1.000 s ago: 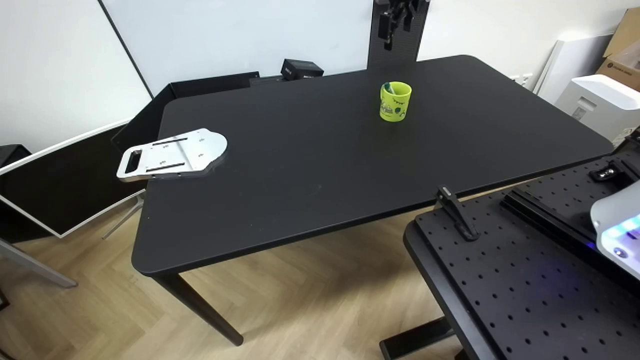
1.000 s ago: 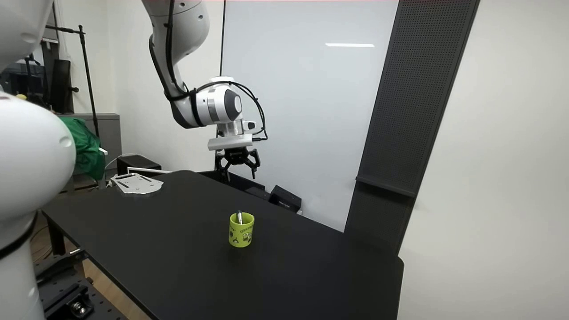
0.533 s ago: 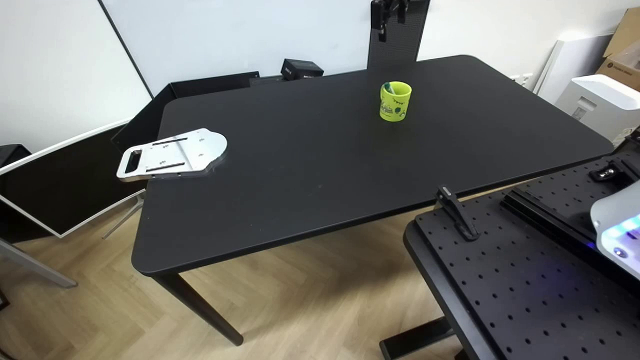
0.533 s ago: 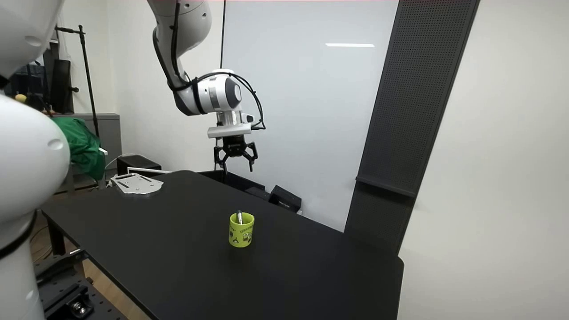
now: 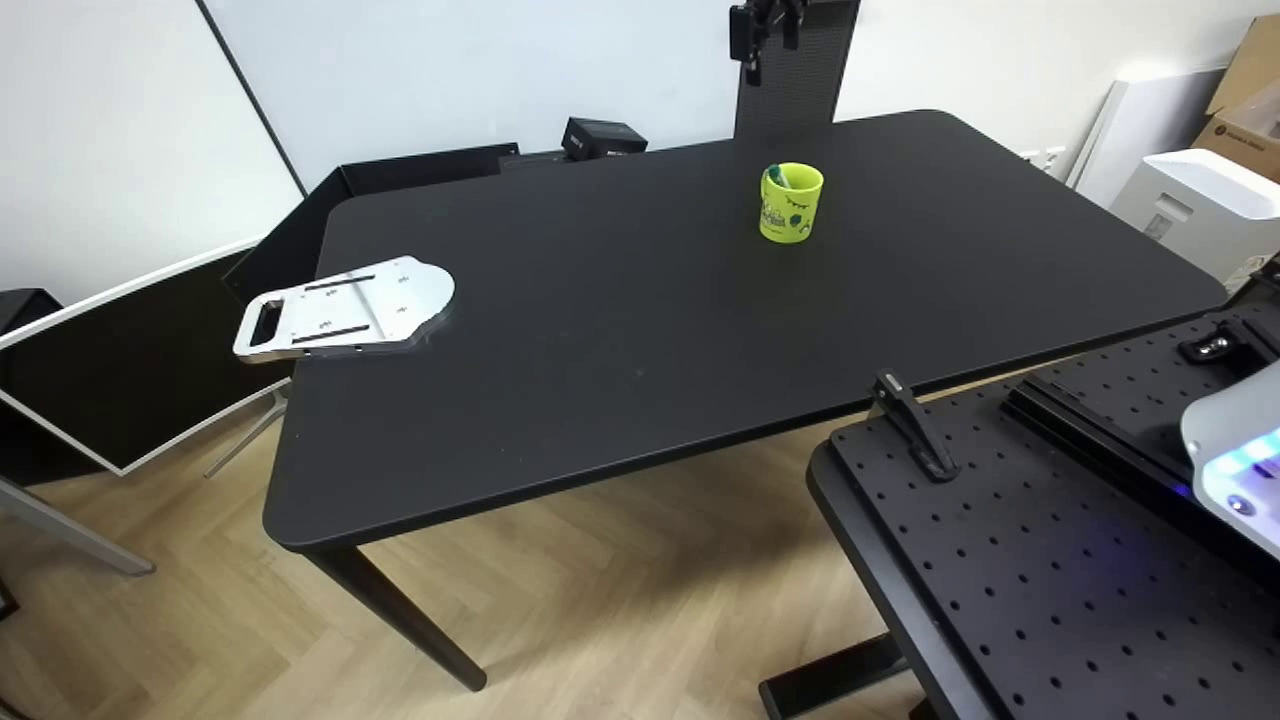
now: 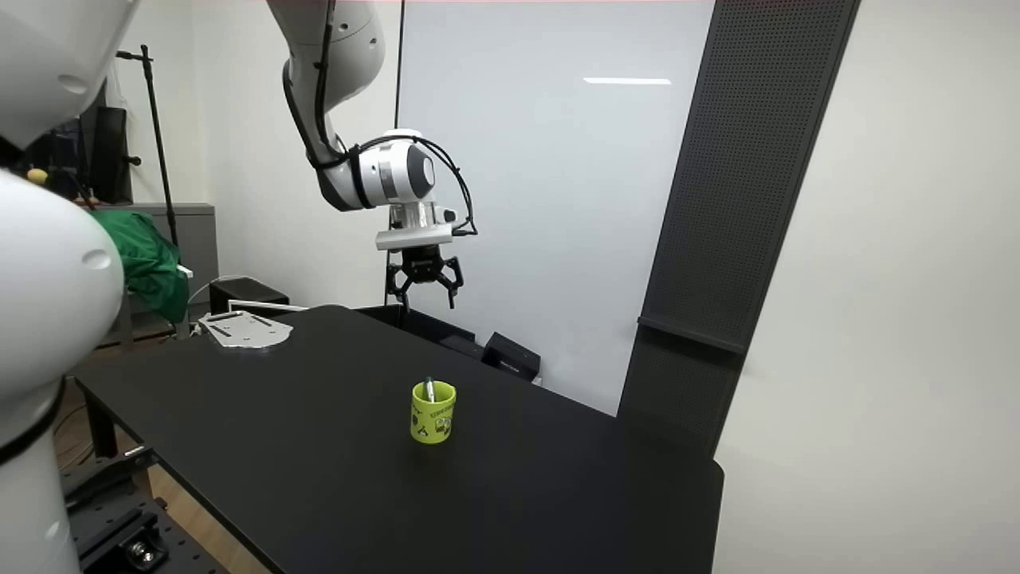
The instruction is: Put the marker in the mug and then put it back on the table
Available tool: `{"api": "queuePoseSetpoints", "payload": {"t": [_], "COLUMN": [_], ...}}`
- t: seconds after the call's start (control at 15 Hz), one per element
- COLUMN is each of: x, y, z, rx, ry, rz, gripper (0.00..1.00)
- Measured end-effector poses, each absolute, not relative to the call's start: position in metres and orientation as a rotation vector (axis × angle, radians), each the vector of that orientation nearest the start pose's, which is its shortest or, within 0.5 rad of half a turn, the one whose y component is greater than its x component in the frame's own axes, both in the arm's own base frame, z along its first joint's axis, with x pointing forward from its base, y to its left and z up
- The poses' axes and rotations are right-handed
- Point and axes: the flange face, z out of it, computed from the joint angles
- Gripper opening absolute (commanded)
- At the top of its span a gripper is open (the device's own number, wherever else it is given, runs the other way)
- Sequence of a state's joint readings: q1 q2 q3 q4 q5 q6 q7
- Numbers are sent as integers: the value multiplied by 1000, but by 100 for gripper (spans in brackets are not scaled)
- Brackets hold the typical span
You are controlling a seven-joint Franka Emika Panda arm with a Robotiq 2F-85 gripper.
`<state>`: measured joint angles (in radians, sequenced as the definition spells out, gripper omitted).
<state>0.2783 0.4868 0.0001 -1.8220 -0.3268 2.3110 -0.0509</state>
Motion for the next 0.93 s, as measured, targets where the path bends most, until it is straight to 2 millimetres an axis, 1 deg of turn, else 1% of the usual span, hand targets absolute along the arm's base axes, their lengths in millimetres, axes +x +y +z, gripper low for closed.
{"api": "queuePoseSetpoints", "payload": {"t": [0.4,0.6,0.93], "x": [626,625,627], "y": [173,174,167], "z": [270,264,251], "rx": [-3253,-3250,-3251], "ry": [-924,-926,-918], "rz": [-48,-32,-17], "gripper": [100,100,100]}}
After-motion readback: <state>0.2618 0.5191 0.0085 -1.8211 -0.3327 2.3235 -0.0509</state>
